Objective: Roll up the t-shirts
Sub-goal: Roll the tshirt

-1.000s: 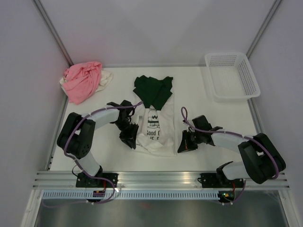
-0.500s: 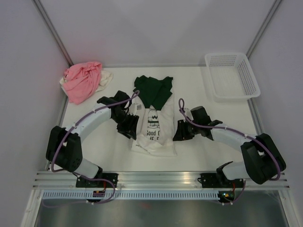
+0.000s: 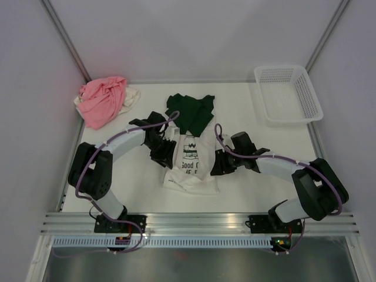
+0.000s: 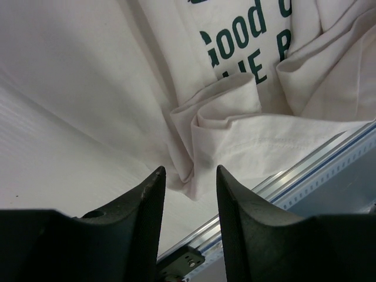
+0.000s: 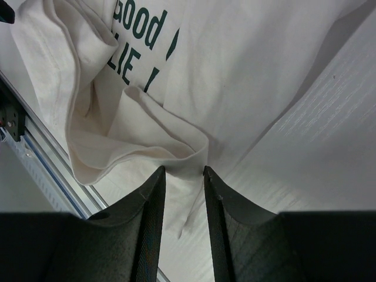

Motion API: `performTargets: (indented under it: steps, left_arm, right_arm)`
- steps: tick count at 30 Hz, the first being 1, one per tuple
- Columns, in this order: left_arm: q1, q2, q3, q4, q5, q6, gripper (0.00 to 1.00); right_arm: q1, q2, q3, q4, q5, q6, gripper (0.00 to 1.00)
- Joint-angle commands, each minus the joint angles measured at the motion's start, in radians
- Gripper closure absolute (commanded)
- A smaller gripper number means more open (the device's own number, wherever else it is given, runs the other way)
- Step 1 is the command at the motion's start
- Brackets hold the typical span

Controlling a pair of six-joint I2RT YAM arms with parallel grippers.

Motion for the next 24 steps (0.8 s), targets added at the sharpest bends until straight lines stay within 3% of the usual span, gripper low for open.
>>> performTargets:
  steps: [1,11,13,14,15,16,18,22,24]
  left_arm:
    - [0.001,0.012,0.014,0.070,0.057,0.021,0.55]
    - [-0.028,0.037,-0.020,0.073,0.097,-0.020,0.58]
    - [-0.028,0.046,-0.029,0.073,0.086,-0.028,0.65]
    - [-0.028,0.047,-0.027,0.070,0.080,-0.037,0.71]
    - [-0.028,0.046,-0.024,0.070,0.078,-0.039,0.84]
    - [-0.027,0.040,-0.018,0.067,0.077,-0.040,0.91]
    - [-0.025,0.034,-0.009,0.064,0.039,-0.042,0.98]
    - [-0.016,0.001,-0.018,0.070,-0.130,-0.034,0.98]
    - [-0.008,-0.009,-0.046,0.078,-0.144,-0.031,0.98]
  right_arm:
    - [0.007,0.028,0.032,0.051,-0.007,-0.030,0.61]
    - [0.007,0.088,0.075,0.042,-0.064,-0.073,0.63]
    - [0.005,0.102,0.084,0.034,-0.073,-0.085,0.69]
    - [0.007,0.117,0.092,0.016,-0.071,-0.093,0.84]
    - [0.007,0.123,0.096,0.007,-0.073,-0.099,0.90]
    - [0.005,0.129,0.102,0.002,-0.073,-0.110,0.98]
    - [0.007,0.135,0.104,-0.012,-0.067,-0.109,1.00]
    - [-0.009,0.140,0.110,-0.070,-0.038,-0.119,1.00]
    - [-0.032,0.128,0.092,-0.070,-0.028,-0.099,1.00]
